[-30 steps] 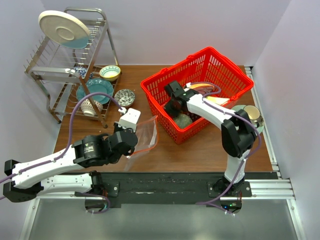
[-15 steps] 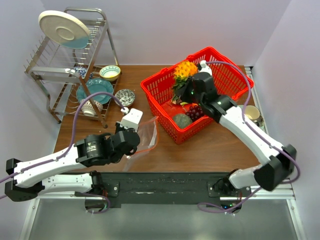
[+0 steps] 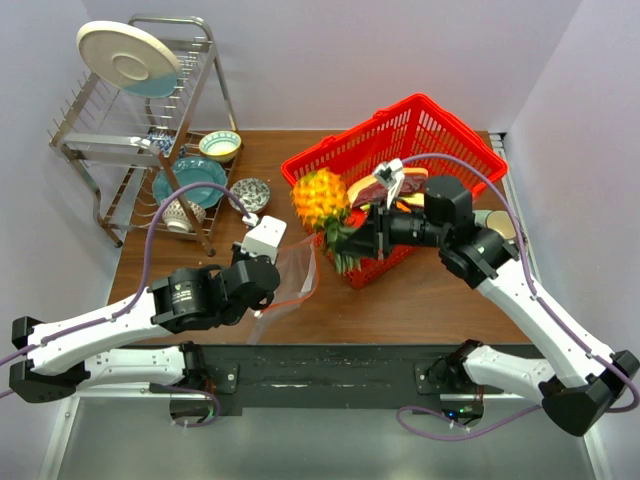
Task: Place the food in the zip-top bag and seal the zipper
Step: Place the fake fruit in the zipper food storage bag.
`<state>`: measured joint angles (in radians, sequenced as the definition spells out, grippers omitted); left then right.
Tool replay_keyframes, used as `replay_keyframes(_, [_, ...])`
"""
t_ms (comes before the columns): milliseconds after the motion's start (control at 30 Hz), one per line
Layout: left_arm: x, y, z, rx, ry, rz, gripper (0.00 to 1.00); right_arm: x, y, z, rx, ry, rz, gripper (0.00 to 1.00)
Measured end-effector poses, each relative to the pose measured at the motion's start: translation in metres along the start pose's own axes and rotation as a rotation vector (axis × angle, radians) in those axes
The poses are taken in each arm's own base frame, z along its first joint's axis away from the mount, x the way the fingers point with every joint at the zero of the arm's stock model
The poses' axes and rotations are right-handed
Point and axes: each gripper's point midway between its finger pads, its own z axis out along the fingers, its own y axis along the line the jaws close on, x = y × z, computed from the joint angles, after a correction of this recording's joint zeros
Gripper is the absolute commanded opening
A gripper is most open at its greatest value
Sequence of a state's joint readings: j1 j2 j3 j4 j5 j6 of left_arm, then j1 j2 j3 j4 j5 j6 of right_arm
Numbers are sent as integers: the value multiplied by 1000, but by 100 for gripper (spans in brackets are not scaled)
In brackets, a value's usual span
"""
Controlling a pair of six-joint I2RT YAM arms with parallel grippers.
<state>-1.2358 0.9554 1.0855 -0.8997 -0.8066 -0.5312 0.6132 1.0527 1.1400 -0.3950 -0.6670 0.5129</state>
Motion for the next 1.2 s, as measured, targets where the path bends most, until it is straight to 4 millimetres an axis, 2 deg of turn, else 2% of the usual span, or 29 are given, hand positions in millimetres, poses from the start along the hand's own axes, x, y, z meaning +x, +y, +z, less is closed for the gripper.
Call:
replay_keyframes(167, [-2, 0, -1, 2, -4, -6, 0, 35, 25, -19, -134, 61, 41, 0])
replay_keyframes(267, [-3, 1, -2, 4, -7, -9, 0, 56, 35, -23, -201, 112, 76, 0])
replay_keyframes(500, [-5, 1, -5, 17, -14, -22, 0, 114, 42, 4, -231, 337, 134, 0])
replay_keyframes(600, [-8, 1, -8, 30, -21, -39, 0, 127, 34, 15, -195, 388, 160, 0])
replay_keyframes(800, [-18, 7, -20, 62, -60, -91, 0, 127, 6, 32, -61, 368, 182, 0])
replay_keyframes(933, [-26, 7, -29, 118, -92, -131, 0, 123, -8, 52, 7, 377, 238, 0])
replay_keyframes(1000, [-31, 2, -33, 161, -114, -148, 0, 117, -11, 62, 24, 372, 264, 0])
replay_keyframes(1200, [-34, -20, -30, 250, -127, -142, 0, 80, -4, 96, 23, 330, 299, 0])
